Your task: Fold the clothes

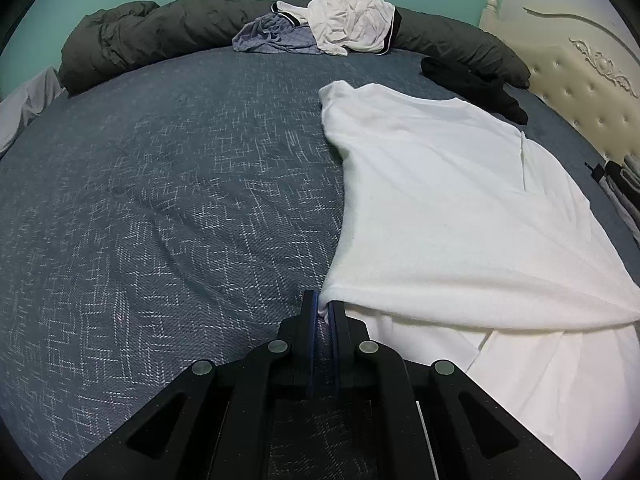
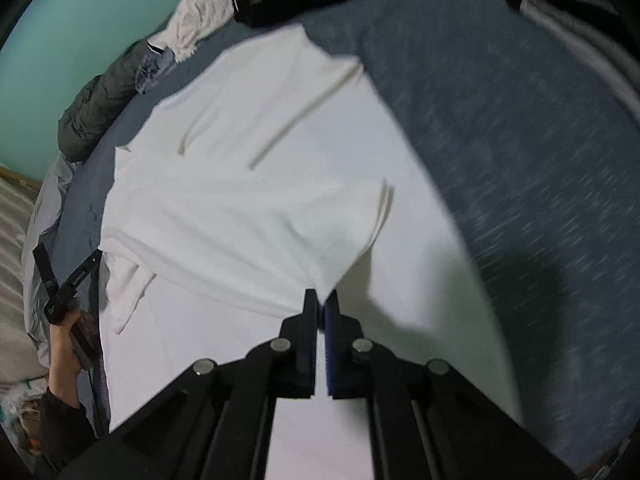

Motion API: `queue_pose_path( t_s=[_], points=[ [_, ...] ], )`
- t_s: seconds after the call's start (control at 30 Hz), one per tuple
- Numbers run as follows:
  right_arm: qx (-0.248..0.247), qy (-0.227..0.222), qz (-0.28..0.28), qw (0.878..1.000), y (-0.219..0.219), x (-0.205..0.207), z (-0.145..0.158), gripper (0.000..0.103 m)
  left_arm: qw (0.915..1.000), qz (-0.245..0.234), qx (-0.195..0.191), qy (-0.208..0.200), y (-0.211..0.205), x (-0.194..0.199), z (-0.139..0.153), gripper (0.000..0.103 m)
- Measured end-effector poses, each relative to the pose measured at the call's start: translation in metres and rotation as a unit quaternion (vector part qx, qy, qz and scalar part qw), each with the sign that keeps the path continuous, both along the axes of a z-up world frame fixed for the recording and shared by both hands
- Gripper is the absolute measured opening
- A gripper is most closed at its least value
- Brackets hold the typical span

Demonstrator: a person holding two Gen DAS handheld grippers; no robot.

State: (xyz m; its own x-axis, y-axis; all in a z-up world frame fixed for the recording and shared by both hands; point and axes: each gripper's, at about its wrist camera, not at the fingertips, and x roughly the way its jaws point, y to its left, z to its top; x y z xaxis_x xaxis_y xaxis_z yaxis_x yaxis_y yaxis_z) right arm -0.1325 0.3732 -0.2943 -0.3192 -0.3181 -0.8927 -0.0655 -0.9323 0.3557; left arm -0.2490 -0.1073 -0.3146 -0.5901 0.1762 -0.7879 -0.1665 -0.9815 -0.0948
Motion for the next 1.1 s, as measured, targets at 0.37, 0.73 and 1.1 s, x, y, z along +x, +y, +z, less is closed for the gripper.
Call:
queue_pose_path(
  t_s=[0.37,0.73,1.1],
  points=[
    [-0.004,-0.015,-0.004,1.000,0.007,-0.004,-0.008,0.012,0.9998,-0.001,0.001,-0.018,-0.003,0.004,0.003,0.008],
    [0.029,0.055,-0.023,0.998,0.032,-0.049,0.016,0.036,0.9980,0.040,0.049,0.008,-0.020,0.016,0.028,0.028],
    [0.041,0.055,-0.018,0.997,0.026,-0.051,-0.008,0.005,0.9968,0.025,0.075,-0.007,-0.012,0.001,0.011,0.028]
  ],
)
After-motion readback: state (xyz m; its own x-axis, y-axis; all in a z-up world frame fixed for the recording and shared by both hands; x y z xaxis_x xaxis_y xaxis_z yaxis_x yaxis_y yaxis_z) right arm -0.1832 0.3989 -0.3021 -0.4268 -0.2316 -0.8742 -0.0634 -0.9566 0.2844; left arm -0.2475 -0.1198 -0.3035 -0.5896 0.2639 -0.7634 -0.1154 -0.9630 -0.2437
